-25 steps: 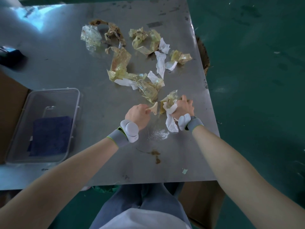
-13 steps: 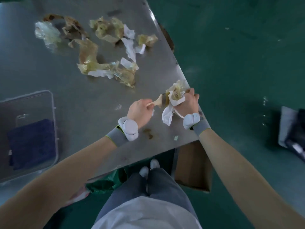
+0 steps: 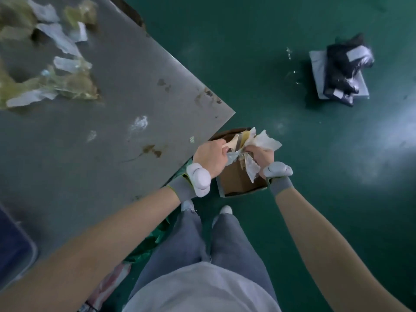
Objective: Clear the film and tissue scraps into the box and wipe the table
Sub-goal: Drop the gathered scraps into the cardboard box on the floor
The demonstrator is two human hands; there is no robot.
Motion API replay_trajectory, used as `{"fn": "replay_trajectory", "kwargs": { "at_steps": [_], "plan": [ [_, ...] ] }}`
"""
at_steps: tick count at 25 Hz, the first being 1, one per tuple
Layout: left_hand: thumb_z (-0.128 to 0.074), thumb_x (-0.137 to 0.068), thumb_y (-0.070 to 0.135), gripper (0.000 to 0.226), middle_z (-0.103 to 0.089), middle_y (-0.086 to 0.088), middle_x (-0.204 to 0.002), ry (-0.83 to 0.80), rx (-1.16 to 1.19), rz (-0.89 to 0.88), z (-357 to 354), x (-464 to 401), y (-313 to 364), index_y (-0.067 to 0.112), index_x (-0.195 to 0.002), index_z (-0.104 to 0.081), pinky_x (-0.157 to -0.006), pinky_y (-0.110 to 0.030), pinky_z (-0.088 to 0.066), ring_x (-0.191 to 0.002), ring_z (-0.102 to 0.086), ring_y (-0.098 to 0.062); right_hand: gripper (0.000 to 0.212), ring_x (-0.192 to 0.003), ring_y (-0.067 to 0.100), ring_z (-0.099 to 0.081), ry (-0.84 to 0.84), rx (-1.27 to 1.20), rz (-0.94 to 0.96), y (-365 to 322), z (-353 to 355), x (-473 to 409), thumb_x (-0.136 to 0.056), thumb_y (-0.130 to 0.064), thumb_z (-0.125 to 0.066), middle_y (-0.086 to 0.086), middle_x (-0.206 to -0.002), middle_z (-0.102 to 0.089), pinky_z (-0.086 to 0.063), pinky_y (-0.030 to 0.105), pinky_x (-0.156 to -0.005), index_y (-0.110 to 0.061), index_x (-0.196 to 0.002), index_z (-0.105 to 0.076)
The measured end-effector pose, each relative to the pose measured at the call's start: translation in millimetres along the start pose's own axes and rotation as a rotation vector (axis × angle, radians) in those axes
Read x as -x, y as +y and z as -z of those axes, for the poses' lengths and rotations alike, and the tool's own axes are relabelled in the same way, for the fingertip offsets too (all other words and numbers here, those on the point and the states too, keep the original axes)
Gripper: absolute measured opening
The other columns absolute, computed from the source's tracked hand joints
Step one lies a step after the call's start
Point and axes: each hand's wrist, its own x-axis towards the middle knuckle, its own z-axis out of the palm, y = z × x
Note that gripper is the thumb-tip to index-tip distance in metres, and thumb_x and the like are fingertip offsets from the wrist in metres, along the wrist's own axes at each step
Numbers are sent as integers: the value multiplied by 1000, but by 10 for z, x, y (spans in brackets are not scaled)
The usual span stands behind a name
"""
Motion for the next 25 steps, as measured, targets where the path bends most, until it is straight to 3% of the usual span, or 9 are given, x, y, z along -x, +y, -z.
{"fn": "replay_trajectory", "kwargs": {
  "at_steps": [1,3,5,7,10,13,16,20,25],
  "plan": [
    [-42,-98,23,26,-67,-14,-93,-21,-27,1,-172,-47,51,8,-100,-63,-64,-33,-39,-84,-62,-34,19,-106,37,-60,-40,-71,-33,149,79,-71,-80,-23,-69,14,-95,-63,-45,49,-102,-8,-89,-64],
    [-41,-98,23,26,-67,-15,-94,-89,-65,25,-498,-151,88,7,-98,-61,-64,-33,-38,-86,-61,-35,73,-129,38,-47,-164,-175,0,482,174,-320,-77,-35,-69,15,-118,-51,-36,48,-111,11,-129,-46],
    [-41,-97,21,26,-67,-15,-94,-140,-80,52,-940,-405,133,6,-97,-61,-64,-33,-37,-86,-61,-36,91,-127,32,-47,-260,-265,6,1028,265,-912,-70,-43,-62,16,-136,-45,-29,45,-116,12,-138,-35],
    [-41,-97,19,25,-66,-15,-93,-175,-94,99,-1228,-597,54,5,-96,-62,-63,-33,-35,-85,-60,-35,75,-122,31,-55,-233,-254,-146,1463,273,-1455,-71,-43,-59,24,-139,-50,-33,48,-114,0,-131,-52],
    [-43,-97,18,24,-66,-14,-89,-220,-71,155,-1824,-981,-108,6,-96,-63,-61,-34,-37,-80,-59,-34,54,-111,29,-65,-231,-265,-251,1921,267,-2220,-69,-50,-67,12,-122,-67,-44,51,-105,-17,-111,-71],
    [-44,-96,18,22,-68,-14,-92,-229,-45,204,-2239,-1279,-318,12,-91,-64,-66,-37,-44,-83,-62,-34,62,-105,24,-68,-248,-291,-359,2128,222,-2684,-57,-55,-76,1,-116,-70,-48,47,-99,-23,-110,-72],
    [-44,-94,17,24,-69,-17,-93,-247,-55,264,-2725,-1569,-574,6,-94,-66,-64,-34,-40,-82,-62,-35,55,-101,27,-70,-275,-295,-395,2141,155,-2912,-53,-54,-77,3,-107,-74,-48,47,-98,-25,-100,-75],
    [-41,-96,13,24,-66,-19,-97,-304,-169,298,-3168,-1823,-845,2,-100,-61,-61,-32,-32,-73,-49,-29,29,-93,26,-63,-225,-303,-434,1977,55,-2989,-63,-43,-72,2,-98,-68,-52,44,-89,-25,-86,-68],
    [-38,-99,13,25,-63,-22,-106,-323,-171,357,-3588,-2137,-1172,-1,-110,-54,-64,-33,-31,-77,-48,-31,35,-87,25,-56,-211,-395,-501,2202,-131,-3420,-77,-45,-64,4,-97,-58,-50,44,-87,-18,-99,-59]
  ]
}}
